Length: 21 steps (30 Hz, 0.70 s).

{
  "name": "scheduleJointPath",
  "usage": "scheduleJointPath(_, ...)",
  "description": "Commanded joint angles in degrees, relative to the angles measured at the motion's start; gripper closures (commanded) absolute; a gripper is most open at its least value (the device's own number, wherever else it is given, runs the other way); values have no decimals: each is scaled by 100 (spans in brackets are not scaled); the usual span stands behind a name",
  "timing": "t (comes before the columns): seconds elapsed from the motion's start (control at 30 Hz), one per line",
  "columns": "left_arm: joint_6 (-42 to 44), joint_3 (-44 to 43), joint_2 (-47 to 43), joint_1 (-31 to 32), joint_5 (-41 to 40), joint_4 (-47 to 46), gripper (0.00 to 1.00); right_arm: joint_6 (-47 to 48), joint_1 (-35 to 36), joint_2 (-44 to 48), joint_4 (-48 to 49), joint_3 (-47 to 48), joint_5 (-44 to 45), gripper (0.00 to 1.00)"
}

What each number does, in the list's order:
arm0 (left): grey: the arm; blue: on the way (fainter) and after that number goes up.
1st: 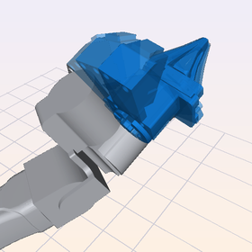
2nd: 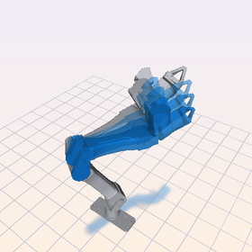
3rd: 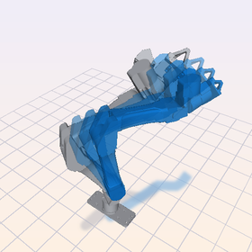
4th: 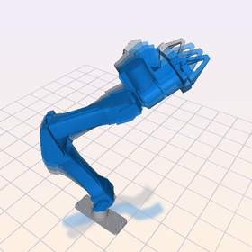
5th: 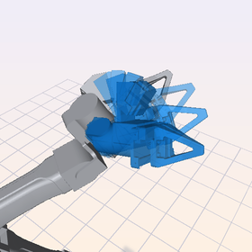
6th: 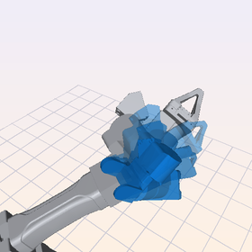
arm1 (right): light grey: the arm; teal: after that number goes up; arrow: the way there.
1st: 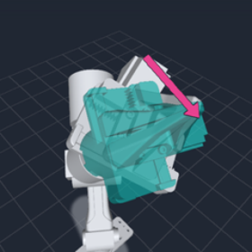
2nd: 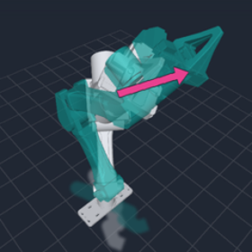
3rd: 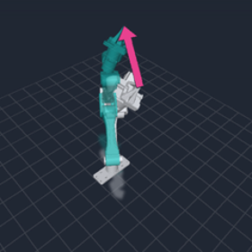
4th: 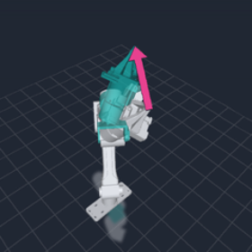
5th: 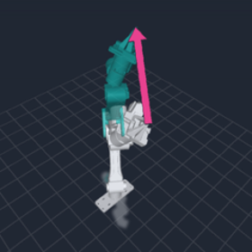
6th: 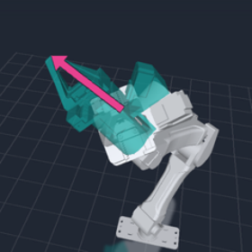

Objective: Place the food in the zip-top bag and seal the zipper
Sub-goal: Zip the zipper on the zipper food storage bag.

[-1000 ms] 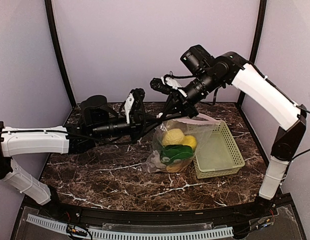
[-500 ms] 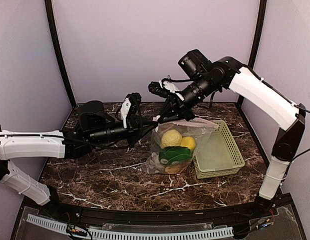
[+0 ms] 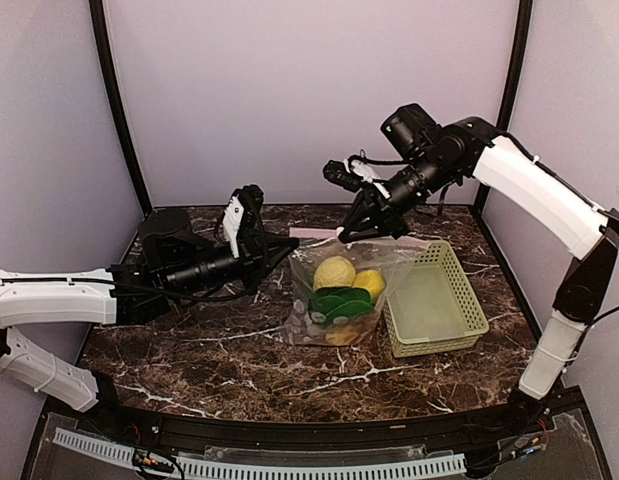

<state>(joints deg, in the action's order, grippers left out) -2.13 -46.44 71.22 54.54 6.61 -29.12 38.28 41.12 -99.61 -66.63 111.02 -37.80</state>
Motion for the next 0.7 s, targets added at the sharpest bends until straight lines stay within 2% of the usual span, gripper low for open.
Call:
scheduleJointPath(0.0, 61, 231, -421, -159, -429, -100, 99, 42, -496, 426, -735, -286, 632, 99)
scheduleJointPath(0.67, 12, 595, -894, -313, -598, 99, 99, 377, -1647, 1296, -649, -1573, 704, 99)
